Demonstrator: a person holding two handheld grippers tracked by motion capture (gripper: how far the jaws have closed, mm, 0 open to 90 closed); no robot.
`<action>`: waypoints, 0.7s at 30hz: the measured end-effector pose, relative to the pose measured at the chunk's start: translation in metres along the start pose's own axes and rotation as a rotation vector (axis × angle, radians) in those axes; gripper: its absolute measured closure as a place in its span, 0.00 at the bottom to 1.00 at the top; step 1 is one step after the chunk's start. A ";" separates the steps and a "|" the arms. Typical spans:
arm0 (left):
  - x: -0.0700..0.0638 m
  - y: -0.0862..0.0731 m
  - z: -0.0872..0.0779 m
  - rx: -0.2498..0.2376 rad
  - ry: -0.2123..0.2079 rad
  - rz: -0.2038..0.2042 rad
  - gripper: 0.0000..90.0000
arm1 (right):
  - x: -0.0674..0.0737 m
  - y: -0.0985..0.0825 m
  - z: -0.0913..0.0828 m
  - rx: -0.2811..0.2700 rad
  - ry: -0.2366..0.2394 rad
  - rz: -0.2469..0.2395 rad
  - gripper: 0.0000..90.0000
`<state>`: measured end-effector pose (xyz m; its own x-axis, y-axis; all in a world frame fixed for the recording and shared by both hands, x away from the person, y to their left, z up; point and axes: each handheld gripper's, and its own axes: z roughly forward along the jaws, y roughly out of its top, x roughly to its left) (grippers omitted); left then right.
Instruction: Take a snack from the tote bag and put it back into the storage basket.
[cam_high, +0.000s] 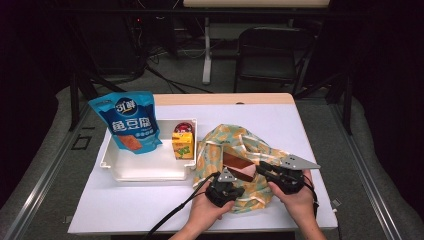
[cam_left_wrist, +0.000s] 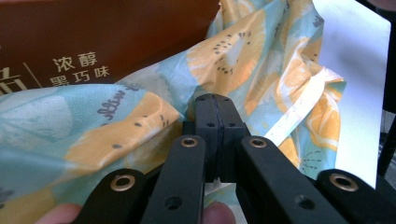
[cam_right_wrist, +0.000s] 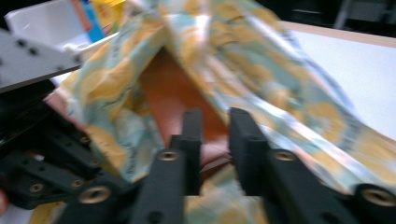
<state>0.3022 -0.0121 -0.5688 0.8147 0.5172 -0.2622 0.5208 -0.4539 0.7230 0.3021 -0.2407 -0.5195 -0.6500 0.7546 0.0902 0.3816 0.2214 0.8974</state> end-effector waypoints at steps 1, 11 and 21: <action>0.000 0.000 0.000 0.002 0.007 0.008 1.00 | 0.001 0.000 0.005 0.011 0.011 -0.023 0.68; -0.001 -0.002 -0.003 -0.022 0.011 0.001 1.00 | -0.010 -0.008 0.029 0.088 0.061 -0.072 0.38; -0.002 -0.005 -0.005 -0.017 0.016 -0.006 0.99 | 0.003 -0.009 0.047 0.141 0.062 -0.121 0.40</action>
<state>0.2971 -0.0068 -0.5684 0.8073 0.5316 -0.2565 0.5213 -0.4385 0.7321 0.3279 -0.2115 -0.5473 -0.7341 0.6789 0.0160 0.3838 0.3953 0.8346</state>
